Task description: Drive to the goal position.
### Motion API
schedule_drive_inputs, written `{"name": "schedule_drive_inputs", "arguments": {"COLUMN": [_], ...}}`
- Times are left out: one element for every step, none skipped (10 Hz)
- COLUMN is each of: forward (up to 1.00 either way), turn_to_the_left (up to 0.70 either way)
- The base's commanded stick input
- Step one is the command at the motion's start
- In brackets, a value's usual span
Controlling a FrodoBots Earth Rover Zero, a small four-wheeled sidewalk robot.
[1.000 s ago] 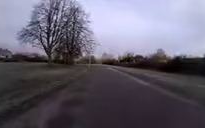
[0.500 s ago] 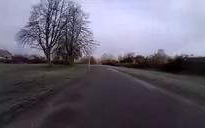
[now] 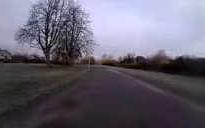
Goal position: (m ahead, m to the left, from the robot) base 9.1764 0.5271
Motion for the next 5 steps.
{"name": "schedule_drive_inputs", "arguments": {"forward": [0.85, 0.85, 0.85, 0.85, 0.85], "turn_to_the_left": [0.0, 0.0, 0.0, 0.0, 0.0]}}
